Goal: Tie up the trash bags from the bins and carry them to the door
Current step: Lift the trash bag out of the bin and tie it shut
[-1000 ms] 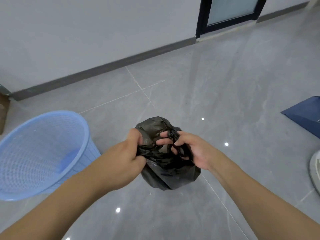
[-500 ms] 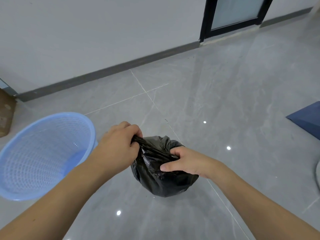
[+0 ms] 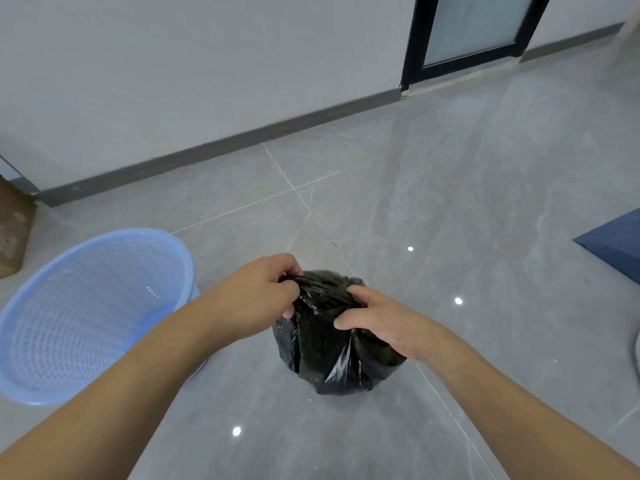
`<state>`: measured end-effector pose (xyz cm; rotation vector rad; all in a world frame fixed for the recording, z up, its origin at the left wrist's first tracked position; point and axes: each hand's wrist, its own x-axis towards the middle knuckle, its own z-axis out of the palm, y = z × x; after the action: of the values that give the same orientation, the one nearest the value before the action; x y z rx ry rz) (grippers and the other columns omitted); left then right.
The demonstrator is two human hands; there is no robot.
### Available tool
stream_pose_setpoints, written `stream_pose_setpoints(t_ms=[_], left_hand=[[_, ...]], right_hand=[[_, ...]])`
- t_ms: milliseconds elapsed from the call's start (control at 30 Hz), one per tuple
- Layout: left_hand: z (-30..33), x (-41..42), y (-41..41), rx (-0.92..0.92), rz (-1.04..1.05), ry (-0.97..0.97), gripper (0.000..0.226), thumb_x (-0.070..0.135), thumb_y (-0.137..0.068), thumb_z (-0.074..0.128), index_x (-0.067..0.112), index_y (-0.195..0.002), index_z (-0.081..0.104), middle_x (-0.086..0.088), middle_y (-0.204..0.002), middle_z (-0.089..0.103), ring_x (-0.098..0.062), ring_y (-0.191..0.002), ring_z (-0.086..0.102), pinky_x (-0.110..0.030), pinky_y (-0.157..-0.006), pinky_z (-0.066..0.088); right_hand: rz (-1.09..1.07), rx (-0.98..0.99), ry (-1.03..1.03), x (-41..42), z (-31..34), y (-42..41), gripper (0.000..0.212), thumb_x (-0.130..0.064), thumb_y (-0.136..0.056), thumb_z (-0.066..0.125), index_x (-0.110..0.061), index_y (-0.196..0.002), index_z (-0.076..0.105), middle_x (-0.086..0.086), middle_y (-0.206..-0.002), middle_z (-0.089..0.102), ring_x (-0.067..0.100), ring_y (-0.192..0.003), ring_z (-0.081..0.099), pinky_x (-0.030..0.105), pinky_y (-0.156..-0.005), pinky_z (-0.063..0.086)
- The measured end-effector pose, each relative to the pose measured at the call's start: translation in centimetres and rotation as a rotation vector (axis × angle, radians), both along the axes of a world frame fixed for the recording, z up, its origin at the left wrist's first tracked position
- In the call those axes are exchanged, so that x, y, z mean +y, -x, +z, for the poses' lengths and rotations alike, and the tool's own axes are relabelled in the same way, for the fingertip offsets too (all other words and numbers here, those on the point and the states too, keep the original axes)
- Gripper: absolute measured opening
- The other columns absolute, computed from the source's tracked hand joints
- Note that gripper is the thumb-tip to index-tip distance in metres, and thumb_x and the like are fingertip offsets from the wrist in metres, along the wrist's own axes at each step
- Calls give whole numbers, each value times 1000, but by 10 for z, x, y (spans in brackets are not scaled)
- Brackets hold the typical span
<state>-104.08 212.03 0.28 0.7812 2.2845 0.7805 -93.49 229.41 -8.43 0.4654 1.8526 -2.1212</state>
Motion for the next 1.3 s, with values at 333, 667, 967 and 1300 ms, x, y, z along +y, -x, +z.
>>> stream_pose_setpoints(t_ms=[333,667,967,1300], left_hand=[[0,5,11,157,-6,28,18,10,-82,51,26,-78,60,9,-73,60,-6,-64,52,-25,-56,38],[-11,1,12,166,-90,-16,20,10,-82,60,29,-76,60,8,-73,63,0,-56,50,-12,-52,41],[-28,16,6,-216,125,-284,22,30,-72,59,33,-90,71,12,-96,73,-6,-95,65,-24,-87,48],[-59,25,-8,-297,377,-464,12,10,-88,54,19,-88,62,3,-76,74,-10,-77,70,-20,-68,47]], right_hand=[[52,7,-58,3,1,-1,15,-32,-72,76,-27,-86,76,0,-93,76,17,-90,71,27,-85,53],[202,-194,-425,21,31,6,12,-17,-80,72,-25,-88,67,4,-91,75,17,-79,71,33,-83,57],[509,-389,-619,31,82,28,26,3,-80,58,-17,-92,69,23,-108,70,42,-100,67,58,-89,53],[591,-359,-729,17,96,22,49,-59,-62,76,-21,-92,72,-4,-86,76,14,-80,73,29,-79,57]])
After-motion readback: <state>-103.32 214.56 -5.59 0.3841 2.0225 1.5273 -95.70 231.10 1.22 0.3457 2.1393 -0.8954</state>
